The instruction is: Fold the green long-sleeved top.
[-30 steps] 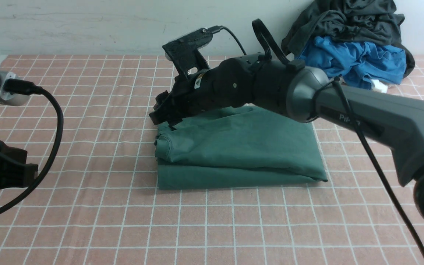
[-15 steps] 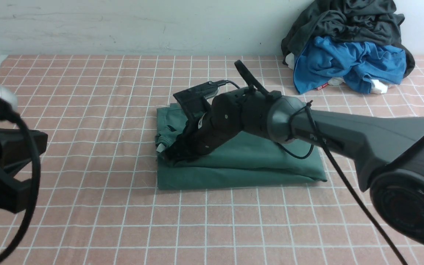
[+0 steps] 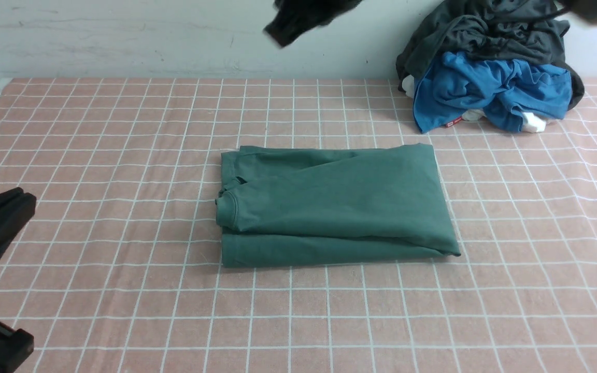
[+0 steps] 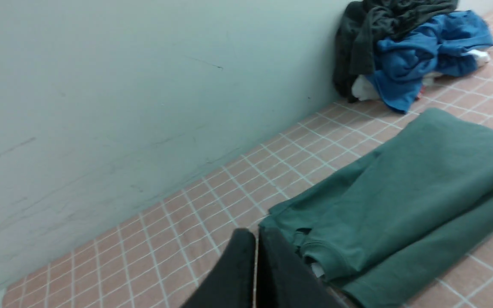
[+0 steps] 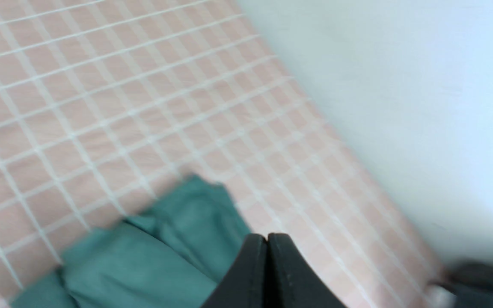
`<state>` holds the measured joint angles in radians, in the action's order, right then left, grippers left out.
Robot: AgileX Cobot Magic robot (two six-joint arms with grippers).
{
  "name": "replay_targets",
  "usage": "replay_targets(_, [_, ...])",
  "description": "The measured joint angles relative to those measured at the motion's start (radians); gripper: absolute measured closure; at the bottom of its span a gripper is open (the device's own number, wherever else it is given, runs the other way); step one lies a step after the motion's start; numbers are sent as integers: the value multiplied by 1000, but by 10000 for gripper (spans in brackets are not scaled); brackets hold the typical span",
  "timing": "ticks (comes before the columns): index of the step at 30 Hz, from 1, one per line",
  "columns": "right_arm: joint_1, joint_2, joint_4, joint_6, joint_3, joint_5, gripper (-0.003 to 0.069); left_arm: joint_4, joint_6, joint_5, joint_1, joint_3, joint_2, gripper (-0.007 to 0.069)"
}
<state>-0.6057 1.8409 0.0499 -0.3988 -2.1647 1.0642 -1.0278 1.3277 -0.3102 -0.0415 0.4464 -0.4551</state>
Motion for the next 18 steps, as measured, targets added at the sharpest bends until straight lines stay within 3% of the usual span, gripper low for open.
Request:
replay_targets(4, [102, -156, 2, 50, 87, -15, 671, -25, 7, 52, 0, -20, 0, 632])
replay_targets(8, [248, -412, 1, 135, 417, -234, 673, -36, 9, 58, 0, -36, 0, 632])
replay_targets(14, [303, -715, -2, 176, 1032, -828, 673, -38, 9, 58, 0, -38, 0, 632])
replay_targets(18, [303, -907, 18, 177, 1458, -1376, 673, -39, 9, 57, 0, -38, 0, 632])
